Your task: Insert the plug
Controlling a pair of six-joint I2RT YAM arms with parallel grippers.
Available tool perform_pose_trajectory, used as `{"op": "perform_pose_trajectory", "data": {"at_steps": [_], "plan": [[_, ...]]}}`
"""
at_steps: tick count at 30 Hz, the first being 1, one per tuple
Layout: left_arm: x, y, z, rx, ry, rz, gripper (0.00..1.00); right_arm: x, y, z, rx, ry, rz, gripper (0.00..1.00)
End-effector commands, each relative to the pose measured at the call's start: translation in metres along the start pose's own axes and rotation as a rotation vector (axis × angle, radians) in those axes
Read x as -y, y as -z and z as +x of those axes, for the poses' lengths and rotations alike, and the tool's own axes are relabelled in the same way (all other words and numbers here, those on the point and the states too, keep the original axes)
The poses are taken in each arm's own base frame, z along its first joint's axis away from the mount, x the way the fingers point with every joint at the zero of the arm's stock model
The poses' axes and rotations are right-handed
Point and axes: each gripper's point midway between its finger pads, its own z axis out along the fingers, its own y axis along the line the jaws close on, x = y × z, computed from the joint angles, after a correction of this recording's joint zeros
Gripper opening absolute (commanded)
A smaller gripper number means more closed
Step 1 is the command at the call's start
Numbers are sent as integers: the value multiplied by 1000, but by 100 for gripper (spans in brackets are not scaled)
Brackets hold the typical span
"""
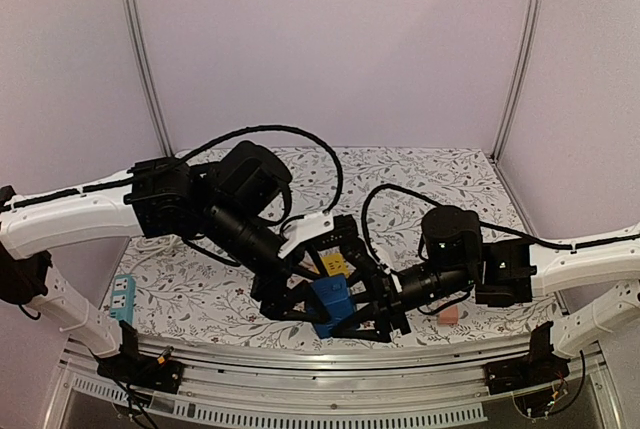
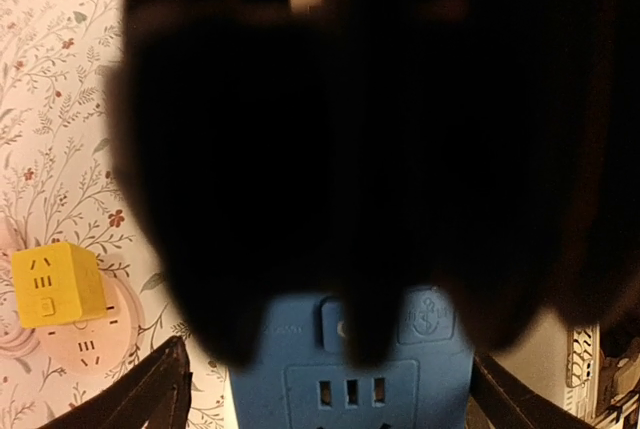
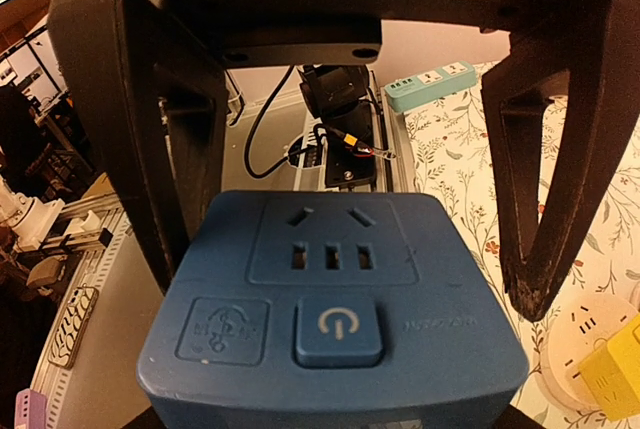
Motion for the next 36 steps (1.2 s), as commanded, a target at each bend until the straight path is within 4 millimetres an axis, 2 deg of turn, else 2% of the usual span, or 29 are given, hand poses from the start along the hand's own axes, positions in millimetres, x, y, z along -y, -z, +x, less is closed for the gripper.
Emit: {"op": "perform_pose_trajectory", "data": {"at_steps": [1,9,16,20,21,23,25,29,32,34,36], "plan": [[0,-4,-1,2,-12,-18,87,-8,2,-16,58,44,-18,0],[3,-9,-2,5,-24,-9,79,-10,5,-18,77,57,-19,0],[1,-10,-3,5,5,-20,42,-11,8,-20,97,70,-11,0],[1,-10,-2,1,4,-20,28,-10,11,-23,110,71,6,2],[1,-9,-3,2,2,-23,24,-10,12,-23,113,70,6,8],[0,-6,-5,9,-4,-35,20,-9,13,-23,117,66,15,31],[1,-2,-6,16,-15,-40,16,-8,15,-24,125,62,29,48],[6,8,-9,43,-37,-40,12,-3,19,-26,140,53,64,78],[6,15,-9,55,-61,-58,4,-3,21,-26,147,48,74,98],[2,18,-6,52,-64,-82,0,-1,23,-27,154,41,88,99],[0,21,-3,47,-65,-103,0,1,25,-28,159,38,101,99]]}}
